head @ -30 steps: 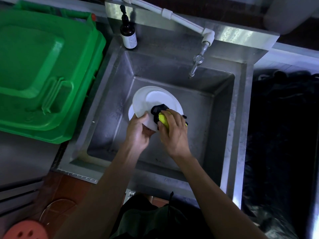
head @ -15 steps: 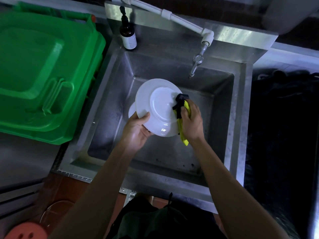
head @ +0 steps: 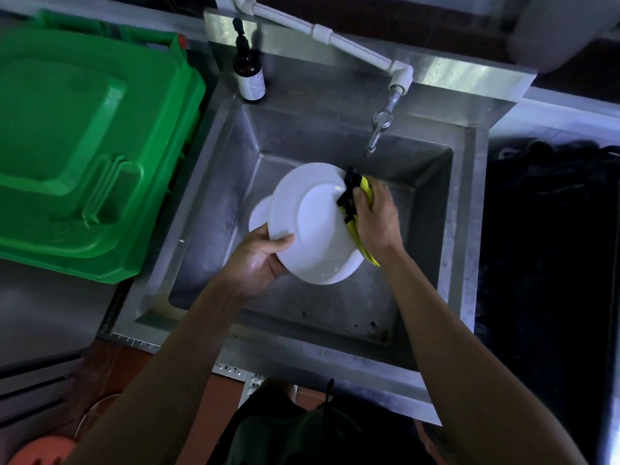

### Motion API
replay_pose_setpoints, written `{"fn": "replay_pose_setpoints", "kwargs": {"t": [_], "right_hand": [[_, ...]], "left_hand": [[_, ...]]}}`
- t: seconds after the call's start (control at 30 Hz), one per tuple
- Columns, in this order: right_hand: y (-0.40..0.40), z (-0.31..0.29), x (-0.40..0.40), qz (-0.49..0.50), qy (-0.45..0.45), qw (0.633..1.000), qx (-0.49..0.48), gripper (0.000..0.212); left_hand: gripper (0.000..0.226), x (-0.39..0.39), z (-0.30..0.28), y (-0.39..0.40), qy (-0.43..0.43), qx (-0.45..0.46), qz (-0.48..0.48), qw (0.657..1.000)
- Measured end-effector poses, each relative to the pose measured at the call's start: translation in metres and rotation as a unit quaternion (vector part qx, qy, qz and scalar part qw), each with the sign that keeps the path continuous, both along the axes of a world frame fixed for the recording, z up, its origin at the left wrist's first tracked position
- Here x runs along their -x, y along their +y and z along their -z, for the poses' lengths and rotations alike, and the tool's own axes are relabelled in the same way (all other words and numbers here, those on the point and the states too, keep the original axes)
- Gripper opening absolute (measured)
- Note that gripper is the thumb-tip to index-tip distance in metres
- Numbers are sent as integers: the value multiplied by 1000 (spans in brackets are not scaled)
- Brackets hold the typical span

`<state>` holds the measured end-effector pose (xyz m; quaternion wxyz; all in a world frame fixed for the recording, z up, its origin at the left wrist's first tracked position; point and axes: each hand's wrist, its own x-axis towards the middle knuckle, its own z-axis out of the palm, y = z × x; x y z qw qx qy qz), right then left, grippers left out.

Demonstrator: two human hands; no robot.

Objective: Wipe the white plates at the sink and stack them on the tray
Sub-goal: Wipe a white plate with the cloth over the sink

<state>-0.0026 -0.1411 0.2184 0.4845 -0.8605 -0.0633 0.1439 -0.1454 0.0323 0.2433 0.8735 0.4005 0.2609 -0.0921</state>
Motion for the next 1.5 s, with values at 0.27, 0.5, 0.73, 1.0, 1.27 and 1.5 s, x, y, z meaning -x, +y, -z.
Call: {"fn": "replay_pose_setpoints", "kwargs": {"t": [0.27,0.5,0.73,1.0,1.27,1.5], "right_hand": [[14,-20,-1,-85,-105,987,91,34],[29,-26,19,-168,-181,962,115,37],[37,-20,49,-243,-218,942,76,39],[36,-17,37,-241,-224,942,66,37],[29,-4,18,-136,-132,978,83,43],[25,13,35,-101,-101,981,128,49]], "left_hand": [[48,-2,-3,-9,31,-51,51,997],[42,-2,-1,-11,38,-74,46,995],[37,-2,6,-13,27,-78,41,996],[43,4,3,-9,30,-70,30,997],[46,4,3,-8,39,-77,-14,996],[39,3,7,-14,26,-31,-87,995]]}}
